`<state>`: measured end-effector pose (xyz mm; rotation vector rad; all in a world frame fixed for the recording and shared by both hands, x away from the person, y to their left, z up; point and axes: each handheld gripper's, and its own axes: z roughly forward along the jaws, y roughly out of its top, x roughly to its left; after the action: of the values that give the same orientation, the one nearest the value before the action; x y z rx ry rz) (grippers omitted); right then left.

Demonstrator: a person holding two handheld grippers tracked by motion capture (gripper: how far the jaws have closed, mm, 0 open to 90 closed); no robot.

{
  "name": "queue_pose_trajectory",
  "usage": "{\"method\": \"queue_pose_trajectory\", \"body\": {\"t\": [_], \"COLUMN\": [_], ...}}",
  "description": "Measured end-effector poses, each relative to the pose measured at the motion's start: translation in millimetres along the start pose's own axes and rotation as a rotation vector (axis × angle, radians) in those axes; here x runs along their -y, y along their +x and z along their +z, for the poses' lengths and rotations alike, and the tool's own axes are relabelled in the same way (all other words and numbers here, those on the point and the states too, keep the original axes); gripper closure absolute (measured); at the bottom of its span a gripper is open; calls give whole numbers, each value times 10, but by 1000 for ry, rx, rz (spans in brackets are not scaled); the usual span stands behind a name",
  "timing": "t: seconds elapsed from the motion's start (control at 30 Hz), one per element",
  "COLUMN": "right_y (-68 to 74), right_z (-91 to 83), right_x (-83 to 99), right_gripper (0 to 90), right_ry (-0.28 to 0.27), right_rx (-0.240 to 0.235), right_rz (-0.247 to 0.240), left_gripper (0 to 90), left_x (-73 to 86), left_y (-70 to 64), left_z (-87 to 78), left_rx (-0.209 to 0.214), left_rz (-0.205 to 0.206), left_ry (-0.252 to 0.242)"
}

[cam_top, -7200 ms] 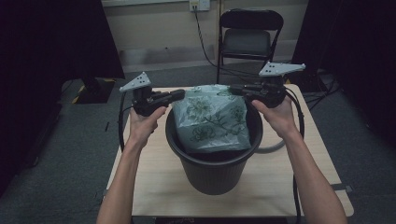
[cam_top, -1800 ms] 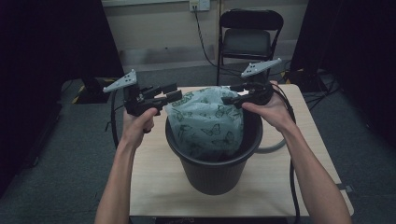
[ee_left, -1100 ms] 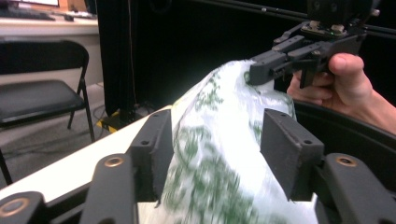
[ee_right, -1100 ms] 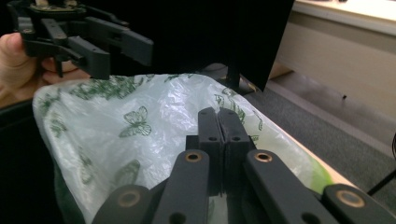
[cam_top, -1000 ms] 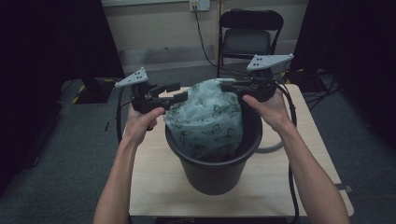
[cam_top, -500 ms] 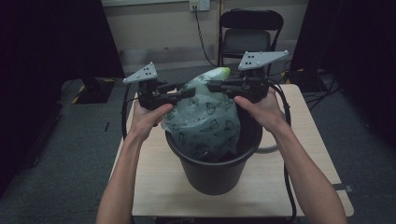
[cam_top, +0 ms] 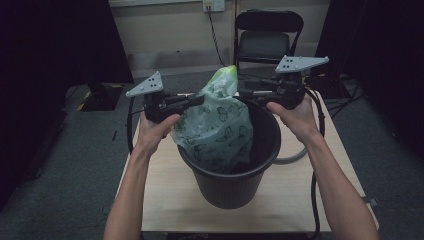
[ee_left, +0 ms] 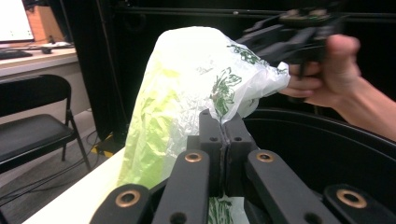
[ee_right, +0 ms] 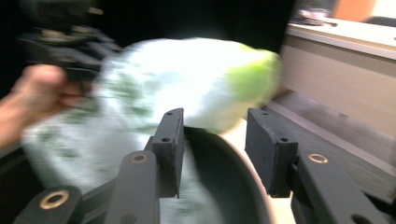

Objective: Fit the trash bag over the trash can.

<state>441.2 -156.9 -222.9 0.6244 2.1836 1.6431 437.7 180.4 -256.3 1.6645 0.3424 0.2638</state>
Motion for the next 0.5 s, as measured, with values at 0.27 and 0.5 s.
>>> {"method": "queue_pose_trajectory", "body": {"t": [0.27,0.5], "right_y": [-31,94], "right_z": [173,231], "right_x": [-16,-77], "right_gripper": [304,629], "right_ry": [-8,-18], "right_rx": [-28,-80], "right_rz": [-32,-87], "left_gripper": [890,867], "left_x": [7,13], "left_y": [-22,-31], "left_z": [36,45], "left_rx": [33,36], "left_rz": [20,25], "left_ry": [16,35]}}
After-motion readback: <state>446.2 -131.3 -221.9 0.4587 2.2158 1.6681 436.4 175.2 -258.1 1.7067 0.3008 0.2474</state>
